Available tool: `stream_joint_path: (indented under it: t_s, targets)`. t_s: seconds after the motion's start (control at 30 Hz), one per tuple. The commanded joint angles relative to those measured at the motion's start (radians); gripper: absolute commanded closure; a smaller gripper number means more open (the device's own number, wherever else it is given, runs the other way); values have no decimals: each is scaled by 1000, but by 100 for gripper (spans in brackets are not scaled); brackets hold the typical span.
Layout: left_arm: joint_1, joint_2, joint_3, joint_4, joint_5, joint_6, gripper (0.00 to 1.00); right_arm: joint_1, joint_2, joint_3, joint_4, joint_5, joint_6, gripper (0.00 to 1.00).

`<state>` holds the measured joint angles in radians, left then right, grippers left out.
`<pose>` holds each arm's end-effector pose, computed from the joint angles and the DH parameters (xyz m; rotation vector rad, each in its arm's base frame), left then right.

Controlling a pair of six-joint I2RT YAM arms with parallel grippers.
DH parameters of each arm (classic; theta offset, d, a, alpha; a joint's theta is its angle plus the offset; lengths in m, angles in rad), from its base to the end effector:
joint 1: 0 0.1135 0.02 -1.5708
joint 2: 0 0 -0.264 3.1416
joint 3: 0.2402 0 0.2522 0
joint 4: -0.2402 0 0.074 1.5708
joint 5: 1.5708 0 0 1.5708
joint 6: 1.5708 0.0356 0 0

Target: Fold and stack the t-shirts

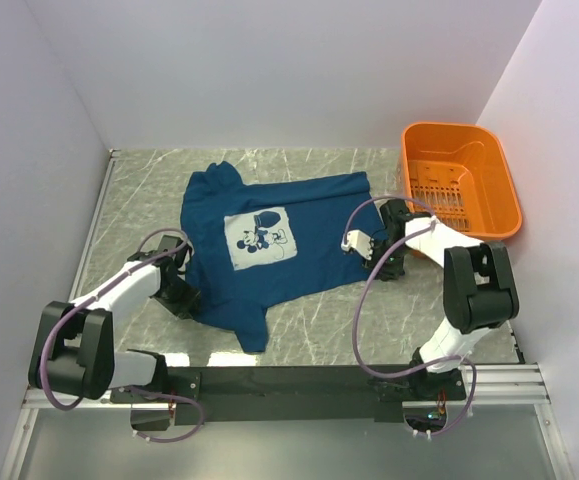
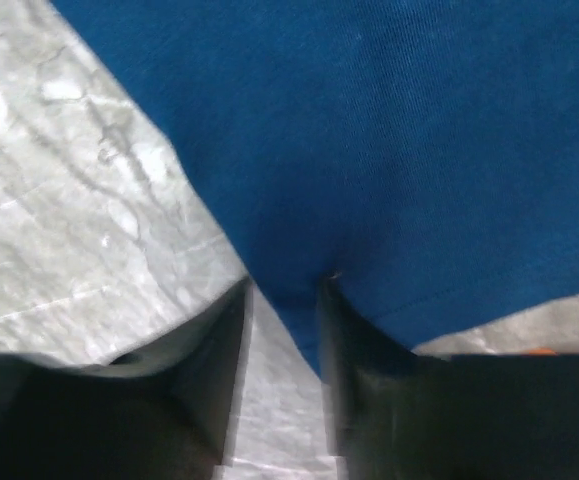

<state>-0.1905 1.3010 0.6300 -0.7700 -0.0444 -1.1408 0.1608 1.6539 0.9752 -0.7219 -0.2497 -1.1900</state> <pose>0.1898 -0.0350 0.1540 -1.3815 2.6758 -0.0683 0.2835 0.0549 0.1626 -1.8153 2.2170 0.1927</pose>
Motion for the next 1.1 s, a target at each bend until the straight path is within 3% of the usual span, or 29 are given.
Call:
stream_joint_path:
  t_s: [0.0,0.03,0.07,0.1,0.17,0.2,0.37,0.47,0.5,0.57,0.6,0.7,0.77,0.87,0.97,1.07]
  targets:
    - [-4,27,-4,147,-58,-5,74,14,30,28,38,21,49,63]
    - [-4,20,6,143,-60,-4,78,14,33,29,42,23,68,68]
    - [-4,0,14,137,-64,1,89,13,37,34,39,23,79,74]
    - [-4,-12,22,129,-72,6,96,14,34,51,38,17,90,84]
    - [-4,-58,57,101,-86,22,99,13,24,86,-2,-6,124,91]
    - [-4,-74,72,89,-94,29,99,11,26,152,-80,-25,127,100]
    - [19,-131,262,41,-159,113,100,0,23,405,-209,-177,202,100]
    - [91,-68,425,75,-146,182,100,-1,88,668,-240,-214,303,100]
    - [127,-39,535,80,-123,196,100,-3,116,835,-244,-204,375,100]
    - [151,62,672,78,-91,234,100,-3,200,1013,-226,-181,466,100]
    - [161,93,817,75,-57,243,100,-7,228,1189,-215,-177,536,100]
    - [163,156,1076,99,-8,285,100,-26,273,1436,-116,-118,685,100]
    - [163,133,1157,130,-2,309,100,-41,201,1442,-47,-147,719,100]
    - [166,23,1205,192,-3,338,100,-69,22,1282,71,-213,716,100]
    - [166,-139,1107,241,-20,362,100,-98,-141,1020,78,-314,655,100]
    - [166,-282,944,190,-29,349,100,-113,-271,790,-22,-396,526,100]
